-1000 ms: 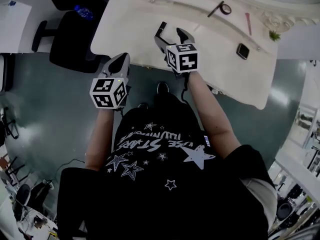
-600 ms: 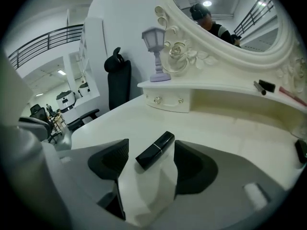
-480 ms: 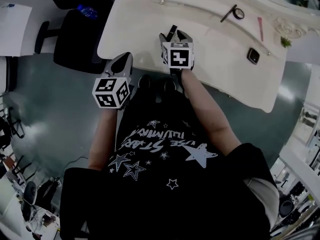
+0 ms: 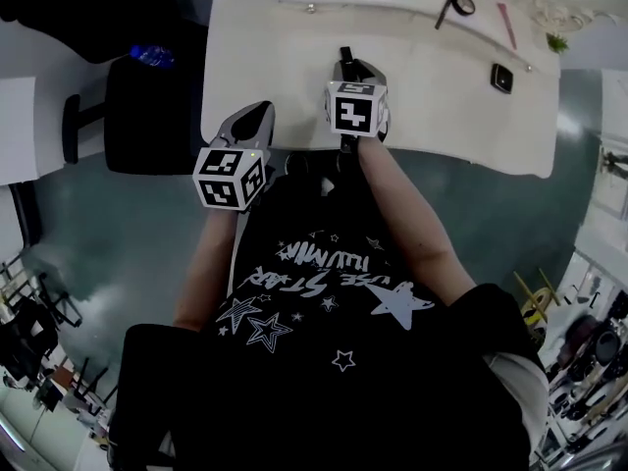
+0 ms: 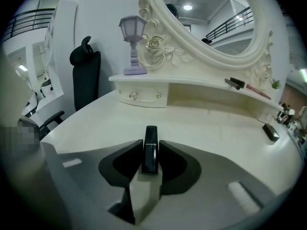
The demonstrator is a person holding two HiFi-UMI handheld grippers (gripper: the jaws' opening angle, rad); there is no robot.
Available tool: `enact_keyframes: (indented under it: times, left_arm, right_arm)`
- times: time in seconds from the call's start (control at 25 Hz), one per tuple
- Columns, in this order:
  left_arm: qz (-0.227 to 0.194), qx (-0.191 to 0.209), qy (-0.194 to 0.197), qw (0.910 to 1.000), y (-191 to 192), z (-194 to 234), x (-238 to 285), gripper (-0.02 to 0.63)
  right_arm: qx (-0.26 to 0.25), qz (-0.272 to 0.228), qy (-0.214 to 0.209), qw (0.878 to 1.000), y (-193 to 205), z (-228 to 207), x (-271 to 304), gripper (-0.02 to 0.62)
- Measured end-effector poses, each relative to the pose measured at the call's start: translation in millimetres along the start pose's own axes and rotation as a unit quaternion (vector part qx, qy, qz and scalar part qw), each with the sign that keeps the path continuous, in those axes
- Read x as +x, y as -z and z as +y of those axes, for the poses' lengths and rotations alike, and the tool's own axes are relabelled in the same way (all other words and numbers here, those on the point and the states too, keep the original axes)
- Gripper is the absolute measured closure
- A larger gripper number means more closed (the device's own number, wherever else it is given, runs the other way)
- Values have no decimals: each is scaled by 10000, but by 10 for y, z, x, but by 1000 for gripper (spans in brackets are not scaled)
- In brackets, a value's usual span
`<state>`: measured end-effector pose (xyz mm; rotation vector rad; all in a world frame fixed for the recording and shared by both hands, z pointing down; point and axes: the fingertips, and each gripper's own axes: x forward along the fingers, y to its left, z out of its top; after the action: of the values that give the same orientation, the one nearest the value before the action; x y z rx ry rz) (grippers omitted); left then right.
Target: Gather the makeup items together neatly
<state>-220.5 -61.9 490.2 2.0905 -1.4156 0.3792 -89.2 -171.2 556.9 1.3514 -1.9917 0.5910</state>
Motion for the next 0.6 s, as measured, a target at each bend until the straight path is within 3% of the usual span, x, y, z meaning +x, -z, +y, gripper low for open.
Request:
enact_keyframes:
  times: [0.32,0.6]
  left_arm:
    - [102,126,437,9989,-21,-5,114,604]
    - [119,328,847,9958,-89,-225,281,604]
  right_arm:
    - [440,-181,204,9987,-13,-76,-128,466]
    - [664,-331,650,9951,33,-501,-291,466]
